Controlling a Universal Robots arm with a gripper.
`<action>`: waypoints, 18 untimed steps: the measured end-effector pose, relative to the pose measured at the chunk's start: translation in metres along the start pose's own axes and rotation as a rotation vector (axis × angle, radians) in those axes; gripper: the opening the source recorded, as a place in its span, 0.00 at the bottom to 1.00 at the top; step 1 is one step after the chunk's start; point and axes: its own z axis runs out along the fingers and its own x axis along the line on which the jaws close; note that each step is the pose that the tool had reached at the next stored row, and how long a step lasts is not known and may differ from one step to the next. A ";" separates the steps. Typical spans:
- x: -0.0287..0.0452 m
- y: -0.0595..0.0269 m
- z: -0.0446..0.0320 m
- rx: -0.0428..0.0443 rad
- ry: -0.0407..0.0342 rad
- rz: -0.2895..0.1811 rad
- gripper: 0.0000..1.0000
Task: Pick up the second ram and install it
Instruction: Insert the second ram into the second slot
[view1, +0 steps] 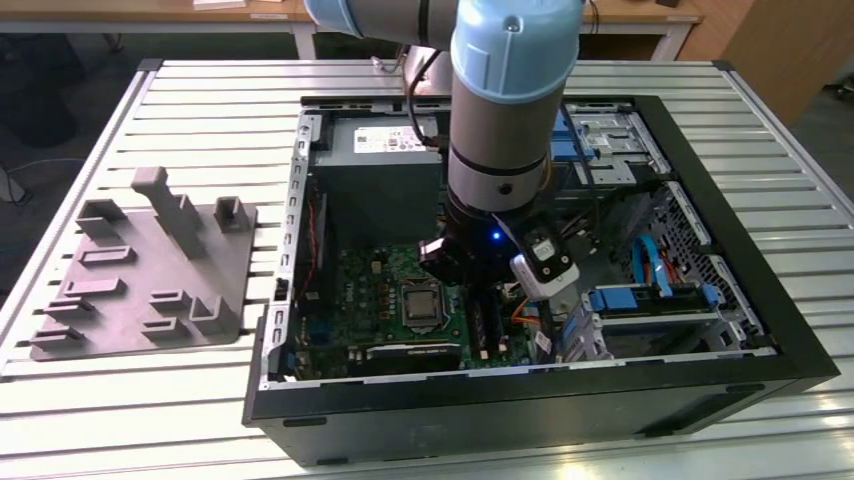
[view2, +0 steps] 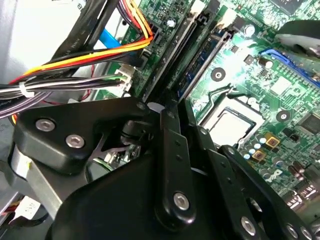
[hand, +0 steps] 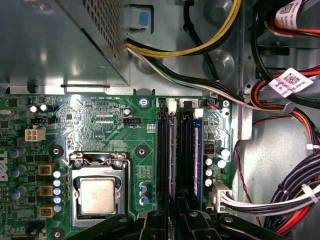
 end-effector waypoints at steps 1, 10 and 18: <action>0.0000 -0.0001 -0.0013 0.0000 0.0000 0.000 0.21; -0.0012 -0.0004 -0.0270 -0.0004 -0.0002 0.000 0.21; -0.0013 0.0009 -0.0320 -0.0425 0.0003 0.002 0.10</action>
